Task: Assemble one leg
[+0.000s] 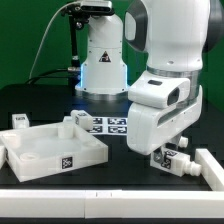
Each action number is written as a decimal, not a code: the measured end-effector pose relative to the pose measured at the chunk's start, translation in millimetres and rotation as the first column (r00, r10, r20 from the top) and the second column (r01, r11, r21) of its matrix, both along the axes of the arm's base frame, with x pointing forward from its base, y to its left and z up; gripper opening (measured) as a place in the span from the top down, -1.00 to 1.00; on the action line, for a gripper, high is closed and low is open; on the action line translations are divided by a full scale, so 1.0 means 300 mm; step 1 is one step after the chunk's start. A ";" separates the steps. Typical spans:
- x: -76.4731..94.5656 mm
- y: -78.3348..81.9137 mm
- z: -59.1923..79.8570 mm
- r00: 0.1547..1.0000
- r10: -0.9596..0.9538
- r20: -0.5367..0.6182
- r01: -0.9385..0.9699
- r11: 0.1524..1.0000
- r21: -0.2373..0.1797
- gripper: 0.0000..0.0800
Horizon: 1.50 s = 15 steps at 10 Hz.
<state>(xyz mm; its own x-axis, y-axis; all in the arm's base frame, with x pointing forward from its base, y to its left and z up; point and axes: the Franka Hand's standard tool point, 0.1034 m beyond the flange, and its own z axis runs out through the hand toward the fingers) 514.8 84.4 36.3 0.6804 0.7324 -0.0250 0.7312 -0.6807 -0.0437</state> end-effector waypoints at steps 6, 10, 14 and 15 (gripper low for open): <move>-0.259 0.017 0.128 0.986 -0.164 -0.013 0.163 0.986 -0.038 0.29; -0.362 -0.009 0.142 0.959 -0.283 0.004 0.283 0.958 -0.045 0.29; -0.498 -0.085 0.123 0.896 -0.444 -0.019 0.444 0.896 -0.016 0.29; -0.496 -0.087 0.123 0.895 -0.446 -0.018 0.446 0.895 -0.016 0.29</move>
Offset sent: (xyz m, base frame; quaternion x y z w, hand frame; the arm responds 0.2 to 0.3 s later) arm -0.0691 0.0129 0.0216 -0.0009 -0.0105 0.2072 0.9782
